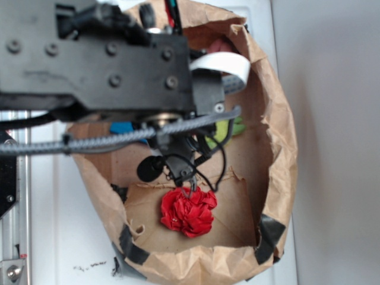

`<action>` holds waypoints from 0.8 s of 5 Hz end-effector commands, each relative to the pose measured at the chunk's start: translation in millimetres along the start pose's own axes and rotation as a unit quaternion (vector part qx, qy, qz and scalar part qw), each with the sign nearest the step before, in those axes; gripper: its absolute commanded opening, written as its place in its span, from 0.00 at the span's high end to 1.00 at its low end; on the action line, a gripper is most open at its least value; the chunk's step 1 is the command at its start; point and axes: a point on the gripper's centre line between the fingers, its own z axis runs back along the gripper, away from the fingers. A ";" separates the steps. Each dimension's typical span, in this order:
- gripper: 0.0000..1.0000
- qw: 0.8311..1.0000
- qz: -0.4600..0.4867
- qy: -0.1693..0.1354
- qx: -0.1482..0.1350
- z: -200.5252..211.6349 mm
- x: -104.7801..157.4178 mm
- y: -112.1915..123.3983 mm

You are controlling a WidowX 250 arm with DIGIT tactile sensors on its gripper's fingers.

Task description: Grab the pink bunny.

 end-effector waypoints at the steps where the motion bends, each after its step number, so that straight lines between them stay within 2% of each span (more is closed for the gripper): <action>1: 0.00 0.997 0.066 -0.016 0.027 -3.7 29.8 31.5; 2: 0.00 0.994 0.087 -0.028 0.051 -18.9 39.6 48.3; 4: 0.00 0.990 0.105 -0.039 0.080 -40.9 50.3 57.8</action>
